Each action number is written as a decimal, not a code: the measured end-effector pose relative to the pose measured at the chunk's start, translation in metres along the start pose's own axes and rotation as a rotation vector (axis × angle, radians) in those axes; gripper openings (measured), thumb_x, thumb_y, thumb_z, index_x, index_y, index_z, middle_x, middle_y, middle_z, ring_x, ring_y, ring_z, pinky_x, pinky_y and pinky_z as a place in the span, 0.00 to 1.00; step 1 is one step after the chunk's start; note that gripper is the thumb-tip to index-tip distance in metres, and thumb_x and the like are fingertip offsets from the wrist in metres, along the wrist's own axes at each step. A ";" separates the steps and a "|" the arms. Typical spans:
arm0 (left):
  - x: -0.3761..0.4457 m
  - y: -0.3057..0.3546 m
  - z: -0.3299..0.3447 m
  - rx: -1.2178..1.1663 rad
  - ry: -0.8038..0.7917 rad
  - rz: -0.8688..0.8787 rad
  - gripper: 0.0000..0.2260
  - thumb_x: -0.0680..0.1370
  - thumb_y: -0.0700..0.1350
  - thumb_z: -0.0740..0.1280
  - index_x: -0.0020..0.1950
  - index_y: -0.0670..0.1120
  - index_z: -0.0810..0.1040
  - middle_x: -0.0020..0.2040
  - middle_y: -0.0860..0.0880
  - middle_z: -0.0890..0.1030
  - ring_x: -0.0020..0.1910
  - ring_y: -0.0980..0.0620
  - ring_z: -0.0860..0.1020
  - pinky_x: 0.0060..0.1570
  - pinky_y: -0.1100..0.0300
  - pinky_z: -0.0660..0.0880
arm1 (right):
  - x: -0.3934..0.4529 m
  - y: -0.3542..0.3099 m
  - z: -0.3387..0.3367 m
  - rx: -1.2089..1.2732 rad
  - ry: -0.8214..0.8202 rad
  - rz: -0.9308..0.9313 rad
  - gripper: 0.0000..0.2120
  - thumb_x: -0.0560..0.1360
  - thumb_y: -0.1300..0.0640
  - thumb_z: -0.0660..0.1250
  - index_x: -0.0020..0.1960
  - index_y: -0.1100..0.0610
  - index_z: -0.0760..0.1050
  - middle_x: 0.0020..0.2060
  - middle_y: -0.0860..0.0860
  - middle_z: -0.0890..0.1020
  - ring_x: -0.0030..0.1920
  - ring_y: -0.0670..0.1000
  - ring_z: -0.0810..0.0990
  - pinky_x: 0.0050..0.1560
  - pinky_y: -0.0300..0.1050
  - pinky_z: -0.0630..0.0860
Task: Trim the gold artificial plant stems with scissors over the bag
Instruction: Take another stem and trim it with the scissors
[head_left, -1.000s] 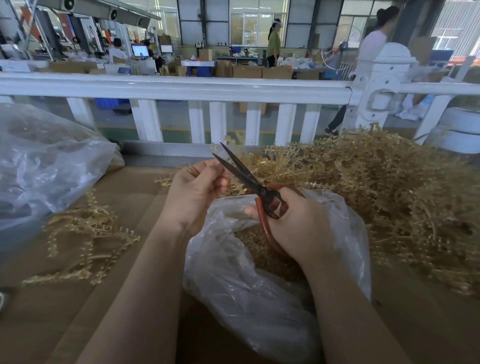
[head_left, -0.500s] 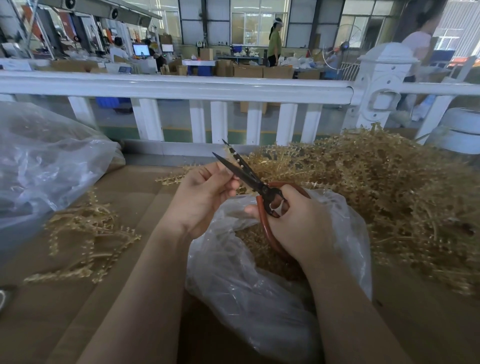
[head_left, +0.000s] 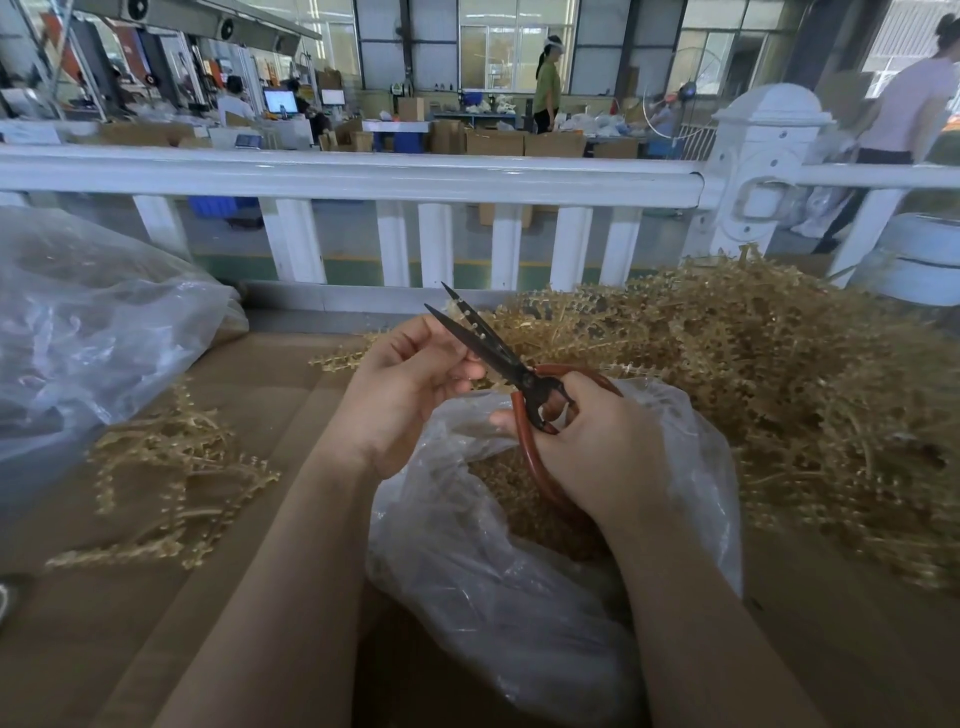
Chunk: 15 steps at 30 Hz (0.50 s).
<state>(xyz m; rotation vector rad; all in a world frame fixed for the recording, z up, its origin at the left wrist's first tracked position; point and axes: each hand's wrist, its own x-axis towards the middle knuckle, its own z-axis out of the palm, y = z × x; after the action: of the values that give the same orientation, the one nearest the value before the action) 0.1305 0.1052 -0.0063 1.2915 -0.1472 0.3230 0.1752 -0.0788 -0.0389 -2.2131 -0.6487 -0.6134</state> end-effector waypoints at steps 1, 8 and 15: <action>0.000 0.001 -0.001 -0.008 0.006 -0.001 0.03 0.77 0.38 0.66 0.49 0.41 0.78 0.41 0.46 0.82 0.39 0.52 0.81 0.44 0.62 0.77 | 0.000 0.000 0.000 0.000 -0.008 0.006 0.29 0.65 0.23 0.61 0.36 0.50 0.74 0.29 0.42 0.75 0.32 0.41 0.75 0.32 0.41 0.75; -0.002 -0.001 -0.005 0.053 0.008 0.030 0.04 0.78 0.42 0.68 0.44 0.47 0.82 0.41 0.48 0.84 0.40 0.53 0.82 0.46 0.62 0.78 | 0.001 0.004 0.002 -0.019 -0.033 -0.005 0.30 0.66 0.25 0.64 0.36 0.54 0.77 0.30 0.45 0.78 0.33 0.45 0.77 0.36 0.47 0.78; -0.001 -0.002 -0.005 0.112 0.023 0.055 0.04 0.75 0.42 0.68 0.45 0.45 0.82 0.40 0.48 0.84 0.39 0.54 0.81 0.44 0.63 0.78 | 0.000 0.002 0.001 -0.026 -0.037 -0.011 0.26 0.67 0.26 0.66 0.41 0.49 0.78 0.32 0.41 0.78 0.36 0.42 0.77 0.37 0.41 0.77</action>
<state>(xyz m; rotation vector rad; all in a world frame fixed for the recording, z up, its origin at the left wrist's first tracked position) 0.1296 0.1091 -0.0094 1.3960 -0.1469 0.3983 0.1768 -0.0797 -0.0406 -2.2509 -0.6758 -0.5904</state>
